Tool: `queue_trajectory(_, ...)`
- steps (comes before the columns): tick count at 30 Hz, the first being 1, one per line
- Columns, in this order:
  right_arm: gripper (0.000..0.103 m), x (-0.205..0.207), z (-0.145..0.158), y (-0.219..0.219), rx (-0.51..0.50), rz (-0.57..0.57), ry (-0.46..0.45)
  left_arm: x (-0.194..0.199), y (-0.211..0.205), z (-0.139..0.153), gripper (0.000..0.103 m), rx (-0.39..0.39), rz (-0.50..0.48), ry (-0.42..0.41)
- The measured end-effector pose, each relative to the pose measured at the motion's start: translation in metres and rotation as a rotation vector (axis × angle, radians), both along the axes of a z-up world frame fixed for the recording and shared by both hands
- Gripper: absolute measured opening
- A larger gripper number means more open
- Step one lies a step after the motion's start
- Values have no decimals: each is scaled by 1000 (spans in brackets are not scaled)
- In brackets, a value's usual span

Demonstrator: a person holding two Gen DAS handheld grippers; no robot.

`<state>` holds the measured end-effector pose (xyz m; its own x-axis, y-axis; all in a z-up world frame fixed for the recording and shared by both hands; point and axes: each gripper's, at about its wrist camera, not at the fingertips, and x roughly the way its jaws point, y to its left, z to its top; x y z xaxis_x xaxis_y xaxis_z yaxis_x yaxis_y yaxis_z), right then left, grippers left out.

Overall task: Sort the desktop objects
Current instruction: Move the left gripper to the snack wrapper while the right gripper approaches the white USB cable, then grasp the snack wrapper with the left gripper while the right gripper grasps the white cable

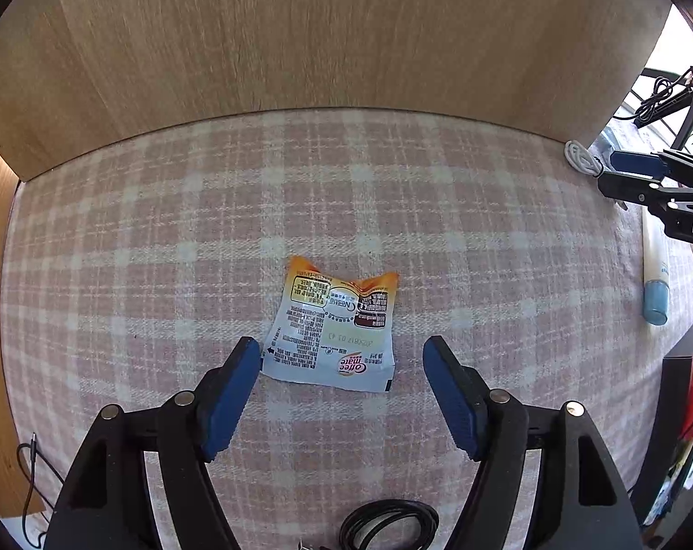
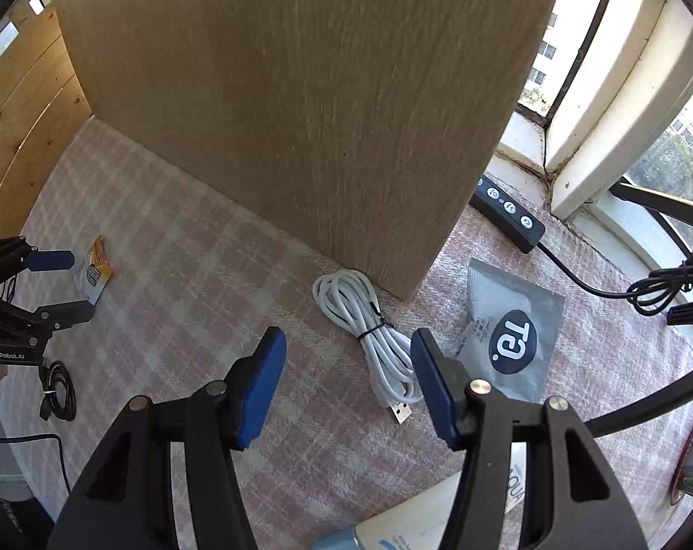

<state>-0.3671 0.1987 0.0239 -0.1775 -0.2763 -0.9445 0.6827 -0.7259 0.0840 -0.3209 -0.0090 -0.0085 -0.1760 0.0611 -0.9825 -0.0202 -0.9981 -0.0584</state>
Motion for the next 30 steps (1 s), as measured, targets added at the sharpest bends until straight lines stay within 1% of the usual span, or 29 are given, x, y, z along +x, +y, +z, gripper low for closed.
queue_trajectory(3, 56, -7, -7, -1, 11, -12, -3, -8, 4, -16, 72, -15, 0, 1)
queue_trajectory(4, 56, -8, -9, 1, 10, -15, -10, -11, 5, -17, 73, -22, -5, 9)
queue_trajectory(5, 56, -10, -11, 2, 10, -20, -18, -12, 13, -26, 74, -24, -8, 10)
queue_trajectory(7, 56, -14, -15, 3, 7, -26, -30, -14, 19, -32, 76, -23, -17, 15)
queue_trajectory(9, 56, -20, -14, 4, -4, -31, -20, -21, 29, -37, 77, -38, -29, 21)
queue_trajectory(11, 56, -31, -13, 4, -17, -60, -29, -26, 33, -40, 77, -47, -32, 28)
queue_trajectory(13, 56, -32, -11, 5, -25, -82, -39, -30, 34, -43, 77, -44, -27, 33)
queue_trajectory(15, 56, -31, -10, 4, -26, -78, -44, -34, 37, -46, 77, -49, -27, 39)
queue_trajectory(17, 51, -27, -8, 3, -16, -80, -41, -36, 38, -48, 75, -52, -29, 46)
queue_trajectory(18, 49, -26, -7, 2, -10, -86, -37, -38, 39, -49, 73, -52, -29, 48)
queue_trajectory(20, 39, -24, -5, 3, -15, -104, -47, -41, 41, -51, 68, -51, -34, 51)
queue_trajectory(21, 36, -23, -4, 3, -24, -108, -58, -43, 43, -51, 64, -50, -37, 53)
queue_trajectory(22, 30, -22, -3, 4, -34, -111, -65, -45, 44, -52, 61, -50, -41, 53)
queue_trajectory(23, 26, -21, -2, 4, -42, -115, -76, -48, 45, -53, 59, -53, -41, 53)
queue_trajectory(26, 24, -19, 0, 6, -55, -147, -85, -54, 48, -55, 47, -50, -34, 48)
queue_trajectory(30, 23, -13, 3, 10, -95, -194, -120, -59, 57, -60, 45, -45, -30, 55)
